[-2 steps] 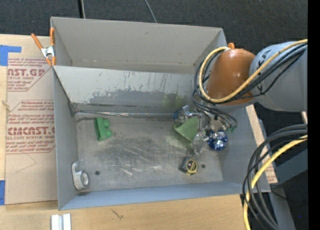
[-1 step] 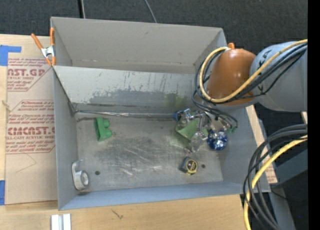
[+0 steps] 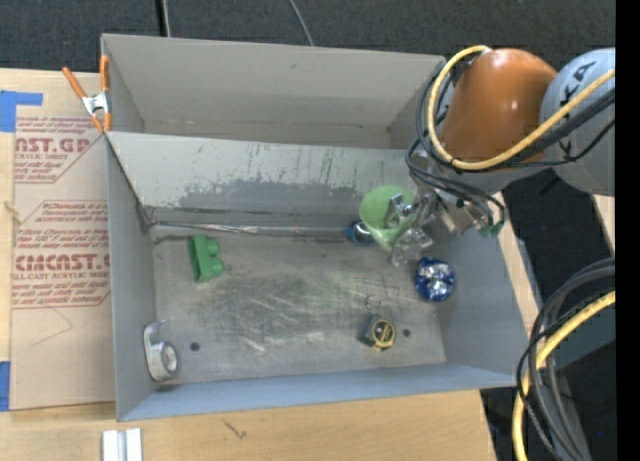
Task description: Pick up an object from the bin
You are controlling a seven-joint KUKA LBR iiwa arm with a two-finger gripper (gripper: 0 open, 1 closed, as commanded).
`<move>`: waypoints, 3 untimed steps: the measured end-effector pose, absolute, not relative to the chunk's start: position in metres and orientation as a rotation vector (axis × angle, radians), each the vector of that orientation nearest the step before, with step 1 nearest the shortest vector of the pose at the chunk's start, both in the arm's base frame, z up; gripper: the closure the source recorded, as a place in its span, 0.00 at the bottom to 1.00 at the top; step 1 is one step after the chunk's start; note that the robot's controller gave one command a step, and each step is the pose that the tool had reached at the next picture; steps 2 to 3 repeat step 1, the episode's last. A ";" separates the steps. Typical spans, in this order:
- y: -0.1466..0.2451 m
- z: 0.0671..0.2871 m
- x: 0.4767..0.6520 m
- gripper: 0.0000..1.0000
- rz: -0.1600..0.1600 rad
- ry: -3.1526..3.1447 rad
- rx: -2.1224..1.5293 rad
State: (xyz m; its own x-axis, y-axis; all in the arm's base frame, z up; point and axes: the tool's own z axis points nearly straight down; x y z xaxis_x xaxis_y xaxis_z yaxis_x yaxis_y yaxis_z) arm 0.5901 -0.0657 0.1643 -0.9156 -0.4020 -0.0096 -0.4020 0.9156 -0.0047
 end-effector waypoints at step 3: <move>-0.064 0.190 0.591 1.00 -0.002 3.070 -0.644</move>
Offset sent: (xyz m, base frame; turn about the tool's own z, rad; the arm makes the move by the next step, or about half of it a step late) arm 0.0001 0.0002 0.0240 0.0000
